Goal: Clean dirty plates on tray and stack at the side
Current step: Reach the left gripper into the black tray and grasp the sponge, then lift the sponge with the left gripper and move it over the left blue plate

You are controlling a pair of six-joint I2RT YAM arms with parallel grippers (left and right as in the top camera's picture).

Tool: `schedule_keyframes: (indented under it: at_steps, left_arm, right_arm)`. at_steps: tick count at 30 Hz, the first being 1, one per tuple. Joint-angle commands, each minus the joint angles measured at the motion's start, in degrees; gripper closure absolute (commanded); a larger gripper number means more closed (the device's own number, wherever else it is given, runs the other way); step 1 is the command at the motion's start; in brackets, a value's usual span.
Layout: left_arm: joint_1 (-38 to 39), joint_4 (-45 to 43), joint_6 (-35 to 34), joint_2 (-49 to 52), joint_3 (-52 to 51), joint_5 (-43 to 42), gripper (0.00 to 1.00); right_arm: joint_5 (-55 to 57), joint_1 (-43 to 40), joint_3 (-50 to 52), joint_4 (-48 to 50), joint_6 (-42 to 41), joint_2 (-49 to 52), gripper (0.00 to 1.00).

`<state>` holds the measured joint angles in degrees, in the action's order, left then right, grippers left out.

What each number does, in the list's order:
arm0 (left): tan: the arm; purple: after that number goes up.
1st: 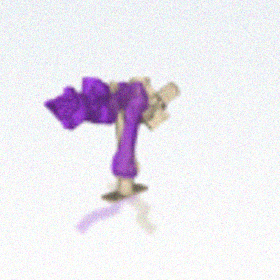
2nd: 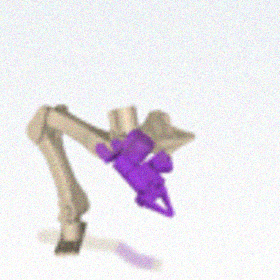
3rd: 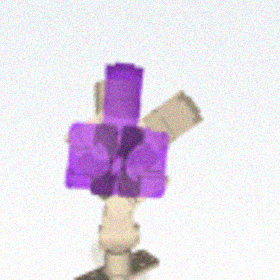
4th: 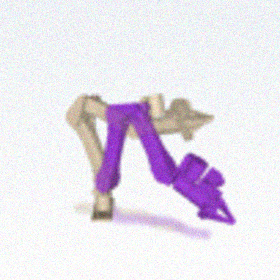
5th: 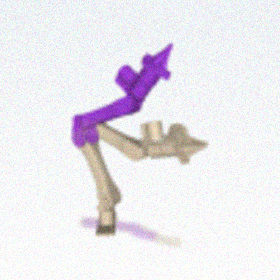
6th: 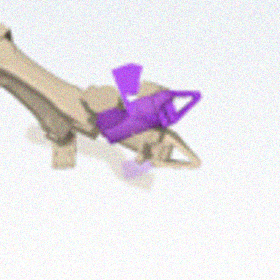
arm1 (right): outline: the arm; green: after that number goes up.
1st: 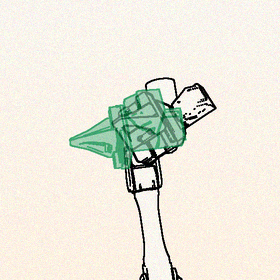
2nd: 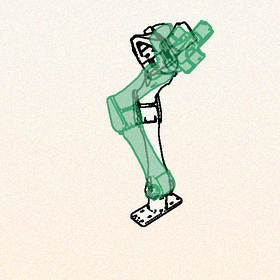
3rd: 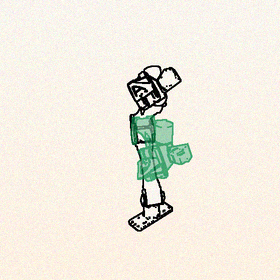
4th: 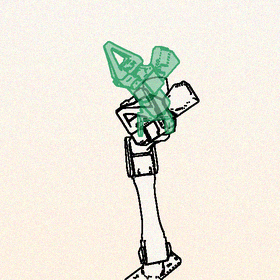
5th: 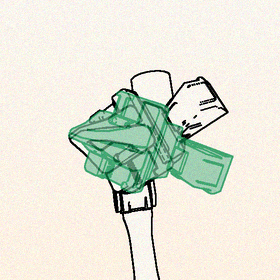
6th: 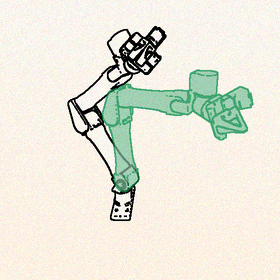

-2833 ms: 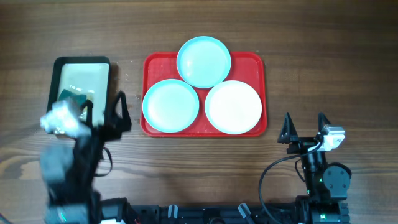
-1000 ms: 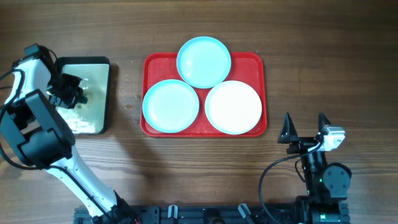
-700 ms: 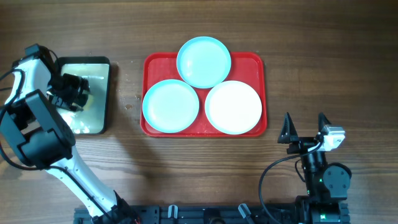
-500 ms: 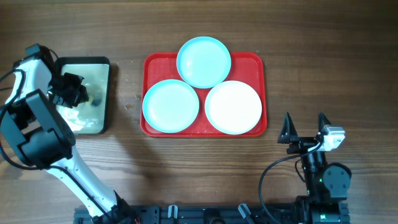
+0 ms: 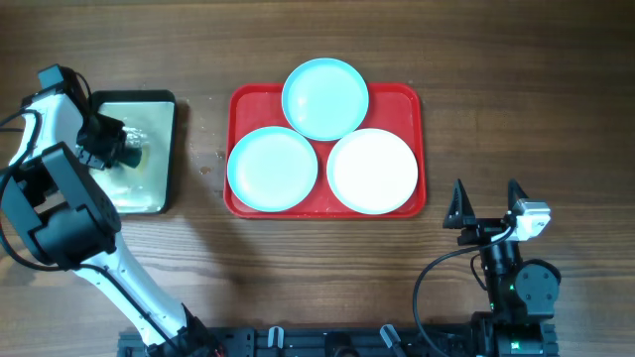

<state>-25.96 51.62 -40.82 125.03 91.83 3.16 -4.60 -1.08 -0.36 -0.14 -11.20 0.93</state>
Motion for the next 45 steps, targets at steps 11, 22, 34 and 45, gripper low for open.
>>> schedule_keyframes:
  at_steps: [11, 22, 34, 45]
  left_arm:
    - [-0.2, 5.6, 0.0, 1.6, -0.8, -14.0, 0.96]
    - [-0.5, 2.6, 0.0, 1.6, -0.7, -8.5, 0.08]
    - [-0.6, 9.7, 0.0, -3.8, 3.7, -8.3, 0.96]
    - [-0.4, 2.6, 0.0, -15.1, -0.3, -8.8, 0.96]
  right_arm:
    - [0.7, -0.4, 0.1, 0.2, 0.7, -0.4, 0.0]
    - [0.7, -0.4, 0.0, 0.2, 0.7, -0.4, 0.0]
    - [0.7, -0.4, 0.0, 0.2, 0.7, -0.4, 0.0]
    - [0.7, -0.4, 0.1, 0.2, 0.7, -0.4, 0.0]
